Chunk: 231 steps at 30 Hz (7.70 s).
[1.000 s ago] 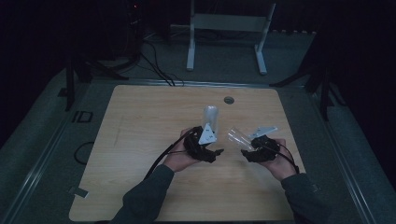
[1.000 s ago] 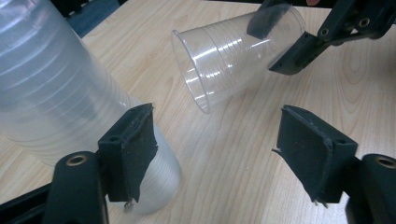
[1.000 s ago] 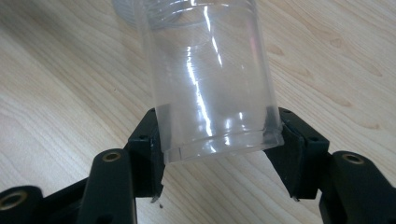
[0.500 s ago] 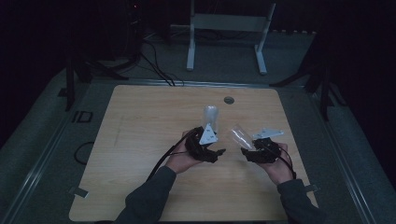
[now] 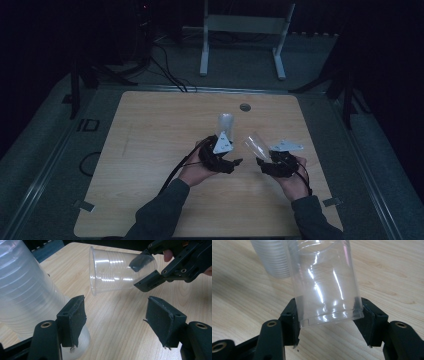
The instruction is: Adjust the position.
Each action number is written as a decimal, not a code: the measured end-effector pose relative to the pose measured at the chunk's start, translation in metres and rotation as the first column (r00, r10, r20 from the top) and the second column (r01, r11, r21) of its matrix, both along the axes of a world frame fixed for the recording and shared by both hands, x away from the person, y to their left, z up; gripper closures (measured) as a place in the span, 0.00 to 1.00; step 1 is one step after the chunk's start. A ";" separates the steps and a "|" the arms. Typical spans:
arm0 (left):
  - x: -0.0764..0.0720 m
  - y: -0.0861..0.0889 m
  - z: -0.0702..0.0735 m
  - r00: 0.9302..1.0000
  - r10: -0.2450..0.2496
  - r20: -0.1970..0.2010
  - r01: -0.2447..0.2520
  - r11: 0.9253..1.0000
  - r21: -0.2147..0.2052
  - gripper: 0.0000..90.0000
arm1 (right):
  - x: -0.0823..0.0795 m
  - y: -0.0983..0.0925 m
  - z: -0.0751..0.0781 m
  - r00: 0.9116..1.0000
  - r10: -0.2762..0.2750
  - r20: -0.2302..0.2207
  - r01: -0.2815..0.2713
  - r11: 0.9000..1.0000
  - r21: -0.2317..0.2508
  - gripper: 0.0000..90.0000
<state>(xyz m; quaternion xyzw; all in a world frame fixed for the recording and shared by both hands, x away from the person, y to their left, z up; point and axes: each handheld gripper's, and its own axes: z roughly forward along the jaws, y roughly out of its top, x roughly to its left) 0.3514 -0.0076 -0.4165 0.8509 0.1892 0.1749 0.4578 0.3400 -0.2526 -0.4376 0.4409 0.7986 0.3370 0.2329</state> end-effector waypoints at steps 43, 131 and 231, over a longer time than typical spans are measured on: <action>0.001 -0.015 0.003 0.999 0.021 -0.034 -0.023 0.998 -0.058 0.35 | -0.014 -0.004 -0.004 0.980 -0.099 0.175 0.067 0.981 0.180 0.47; 0.034 -0.046 0.015 0.951 -0.032 -0.309 -0.109 0.897 -0.429 0.20 | -0.032 0.008 0.003 0.909 -0.135 0.395 0.038 0.969 0.243 0.47; 0.020 -0.060 0.019 0.982 0.058 -0.178 -0.129 0.899 -0.419 0.34 | -0.026 0.008 -0.005 0.944 -0.036 0.328 -0.040 0.974 0.225 0.38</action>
